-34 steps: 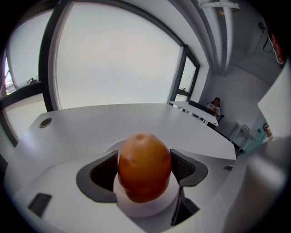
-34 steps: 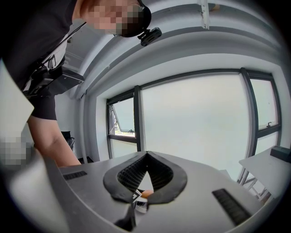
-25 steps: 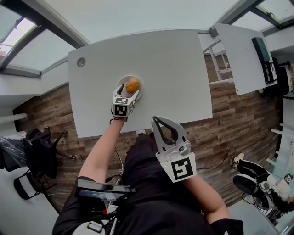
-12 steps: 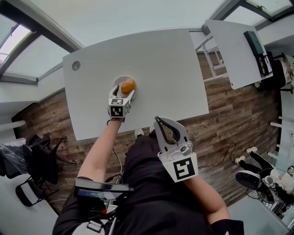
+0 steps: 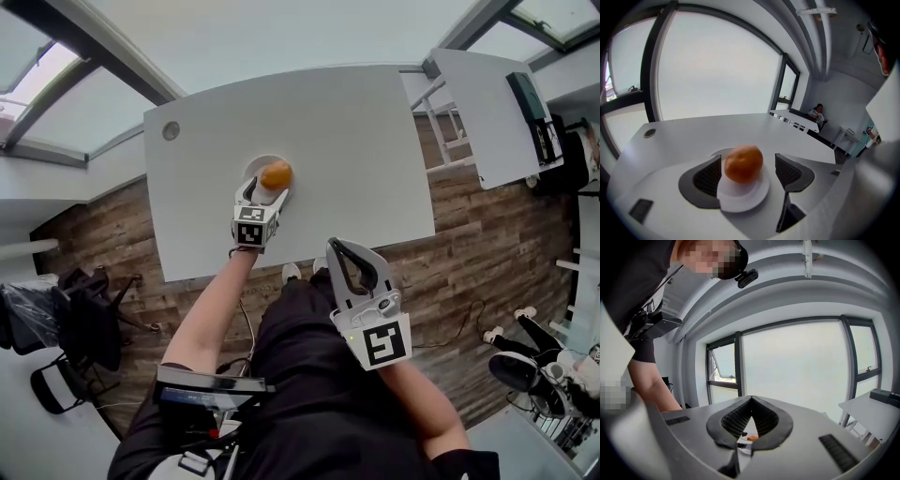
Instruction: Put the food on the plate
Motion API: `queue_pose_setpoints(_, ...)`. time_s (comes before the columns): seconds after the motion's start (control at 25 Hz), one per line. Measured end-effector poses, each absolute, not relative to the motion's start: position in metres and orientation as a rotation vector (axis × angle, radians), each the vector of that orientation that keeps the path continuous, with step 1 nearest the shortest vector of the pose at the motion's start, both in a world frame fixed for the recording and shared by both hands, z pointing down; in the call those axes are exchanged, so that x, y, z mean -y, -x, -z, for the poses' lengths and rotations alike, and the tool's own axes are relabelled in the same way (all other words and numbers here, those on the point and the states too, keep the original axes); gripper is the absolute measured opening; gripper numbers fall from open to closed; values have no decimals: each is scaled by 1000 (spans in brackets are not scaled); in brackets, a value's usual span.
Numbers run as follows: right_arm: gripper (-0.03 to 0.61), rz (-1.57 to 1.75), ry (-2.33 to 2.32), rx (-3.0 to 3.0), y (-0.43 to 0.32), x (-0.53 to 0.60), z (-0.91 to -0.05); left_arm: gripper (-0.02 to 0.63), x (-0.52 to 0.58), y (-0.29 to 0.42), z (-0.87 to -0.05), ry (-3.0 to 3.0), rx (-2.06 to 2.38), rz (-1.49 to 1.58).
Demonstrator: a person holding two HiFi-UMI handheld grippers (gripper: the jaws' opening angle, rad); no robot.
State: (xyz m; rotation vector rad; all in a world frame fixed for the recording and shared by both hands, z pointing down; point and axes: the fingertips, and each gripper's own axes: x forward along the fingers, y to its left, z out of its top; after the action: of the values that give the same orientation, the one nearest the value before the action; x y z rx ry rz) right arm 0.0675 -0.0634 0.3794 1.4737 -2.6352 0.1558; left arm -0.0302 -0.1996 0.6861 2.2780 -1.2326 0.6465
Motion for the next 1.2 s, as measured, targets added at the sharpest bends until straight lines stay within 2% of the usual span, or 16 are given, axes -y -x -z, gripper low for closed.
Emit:
queue_pose_setpoints(0.48, -3, -201, -1449, 2648, -57, 55, -380, 341, 184, 43, -661, -2316, 1252, -660)
queue_pose_setpoints(1.2, -3, -184, -1447, 2681, -41, 42, -372, 341, 166, 72, -608, -2328, 1419, -482)
